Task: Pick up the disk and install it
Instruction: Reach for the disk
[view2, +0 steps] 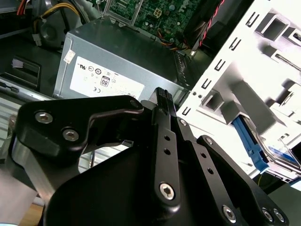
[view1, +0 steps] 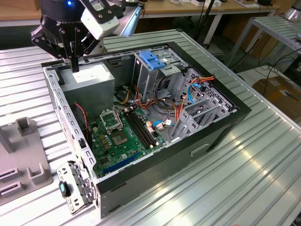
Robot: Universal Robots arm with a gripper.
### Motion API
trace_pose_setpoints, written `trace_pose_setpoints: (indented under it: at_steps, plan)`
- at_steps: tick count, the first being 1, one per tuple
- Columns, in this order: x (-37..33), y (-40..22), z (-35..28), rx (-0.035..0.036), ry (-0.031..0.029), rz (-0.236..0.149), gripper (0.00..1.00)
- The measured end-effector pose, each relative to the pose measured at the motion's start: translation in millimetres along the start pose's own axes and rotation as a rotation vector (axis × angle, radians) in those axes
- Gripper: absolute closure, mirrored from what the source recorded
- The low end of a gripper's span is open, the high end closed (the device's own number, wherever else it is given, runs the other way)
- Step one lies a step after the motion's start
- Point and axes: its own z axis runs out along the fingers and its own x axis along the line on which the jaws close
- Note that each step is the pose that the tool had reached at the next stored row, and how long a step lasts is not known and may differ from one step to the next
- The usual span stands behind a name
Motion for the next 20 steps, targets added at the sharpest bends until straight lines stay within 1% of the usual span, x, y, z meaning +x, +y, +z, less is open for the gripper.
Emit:
trace_pose_setpoints:
  at_steps: [7, 17, 20]
  plan:
    - [4.3, -0.3, -0.1, 0.0000, 0.0000, 0.000, 0.89]
    - [4.7, -0.4, -0.2, 0.0000, 0.0001, 0.000, 0.89]
    - [6.3, -0.5, -0.2, 0.0000, 0.0000, 0.000, 0.89]
